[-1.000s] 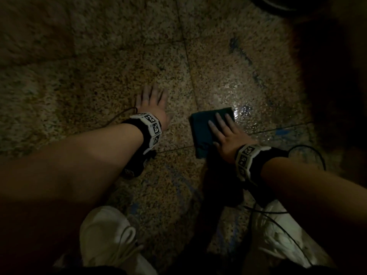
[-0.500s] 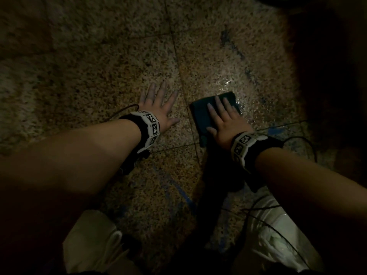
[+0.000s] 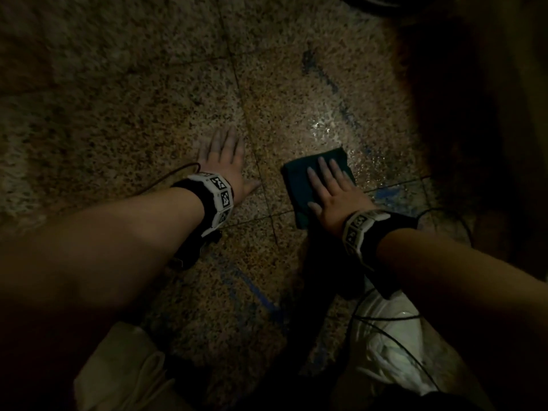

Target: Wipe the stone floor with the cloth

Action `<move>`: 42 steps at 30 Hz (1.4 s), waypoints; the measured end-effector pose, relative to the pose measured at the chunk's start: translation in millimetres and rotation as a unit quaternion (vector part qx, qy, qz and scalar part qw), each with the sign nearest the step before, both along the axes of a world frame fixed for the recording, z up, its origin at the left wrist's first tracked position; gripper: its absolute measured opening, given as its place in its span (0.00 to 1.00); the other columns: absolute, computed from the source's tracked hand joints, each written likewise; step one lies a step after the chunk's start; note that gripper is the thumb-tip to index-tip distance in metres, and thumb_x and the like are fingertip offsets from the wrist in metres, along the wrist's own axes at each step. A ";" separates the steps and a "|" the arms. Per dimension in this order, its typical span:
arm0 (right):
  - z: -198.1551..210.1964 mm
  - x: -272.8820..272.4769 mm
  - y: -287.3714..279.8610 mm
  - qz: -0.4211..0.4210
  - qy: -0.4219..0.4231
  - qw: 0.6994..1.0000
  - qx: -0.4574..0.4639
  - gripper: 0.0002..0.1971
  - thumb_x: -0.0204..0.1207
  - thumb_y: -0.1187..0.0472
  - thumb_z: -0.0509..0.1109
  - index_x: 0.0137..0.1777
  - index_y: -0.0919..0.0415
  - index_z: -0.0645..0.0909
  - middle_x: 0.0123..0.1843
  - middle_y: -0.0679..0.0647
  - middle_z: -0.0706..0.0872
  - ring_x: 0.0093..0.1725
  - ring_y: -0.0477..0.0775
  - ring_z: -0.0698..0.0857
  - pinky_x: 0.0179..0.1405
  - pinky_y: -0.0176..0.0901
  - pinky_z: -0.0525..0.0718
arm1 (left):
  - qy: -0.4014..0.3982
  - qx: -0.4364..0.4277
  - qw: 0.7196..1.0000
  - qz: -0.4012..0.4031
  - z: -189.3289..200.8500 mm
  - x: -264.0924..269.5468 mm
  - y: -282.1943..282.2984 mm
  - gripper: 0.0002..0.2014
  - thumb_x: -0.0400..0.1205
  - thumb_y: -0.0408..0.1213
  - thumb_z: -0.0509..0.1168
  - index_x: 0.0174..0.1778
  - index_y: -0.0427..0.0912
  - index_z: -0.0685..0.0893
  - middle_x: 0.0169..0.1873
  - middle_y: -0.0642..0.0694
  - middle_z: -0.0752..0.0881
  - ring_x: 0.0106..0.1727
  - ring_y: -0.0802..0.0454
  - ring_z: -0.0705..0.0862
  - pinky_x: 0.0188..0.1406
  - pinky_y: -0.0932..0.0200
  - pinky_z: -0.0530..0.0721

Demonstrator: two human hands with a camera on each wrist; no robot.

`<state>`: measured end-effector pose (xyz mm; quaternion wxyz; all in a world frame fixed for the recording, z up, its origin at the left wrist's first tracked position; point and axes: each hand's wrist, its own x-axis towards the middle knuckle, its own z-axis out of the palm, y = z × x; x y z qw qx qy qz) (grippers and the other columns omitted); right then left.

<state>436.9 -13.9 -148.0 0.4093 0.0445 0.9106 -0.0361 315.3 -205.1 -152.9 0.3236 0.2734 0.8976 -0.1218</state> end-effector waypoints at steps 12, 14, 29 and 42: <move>1.8 -30.9 13.7 -0.058 0.028 0.998 -0.011 0.33 0.87 0.44 0.43 0.82 0.53 0.29 0.82 0.54 0.26 0.82 0.56 0.30 0.80 0.48 0.35 | -0.038 0.001 0.999 -0.009 -0.1 1.2 7.4 0.37 0.83 0.64 0.44 0.81 0.57 0.30 0.80 0.43 0.28 0.81 0.36 0.32 0.79 0.41 0.37; 2.9 -47.9 16.3 -0.081 0.022 0.996 -0.009 0.33 0.87 0.44 0.43 0.82 0.53 0.29 0.82 0.53 0.25 0.82 0.56 0.30 0.80 0.49 0.35 | -0.038 -0.002 0.999 -0.009 -0.6 2.1 7.2 0.37 0.84 0.64 0.44 0.81 0.56 0.30 0.81 0.43 0.29 0.81 0.36 0.32 0.79 0.41 0.37; 2.9 10.0 33.4 -0.046 -0.021 0.999 0.016 0.35 0.86 0.41 0.44 0.82 0.53 0.27 0.81 0.53 0.23 0.81 0.55 0.28 0.80 0.48 0.35 | -0.041 -0.030 0.996 -0.070 -1.3 6.1 2.2 0.37 0.82 0.67 0.40 0.80 0.59 0.28 0.79 0.46 0.26 0.80 0.37 0.29 0.79 0.37 0.37; -4.3 -30.3 40.0 -0.125 0.039 0.991 0.011 0.33 0.87 0.45 0.43 0.83 0.54 0.30 0.83 0.54 0.26 0.82 0.58 0.31 0.81 0.50 0.37 | -0.043 -0.046 0.995 -0.077 0.8 5.7 4.2 0.40 0.78 0.71 0.41 0.78 0.62 0.26 0.78 0.44 0.24 0.80 0.35 0.29 0.78 0.37 0.37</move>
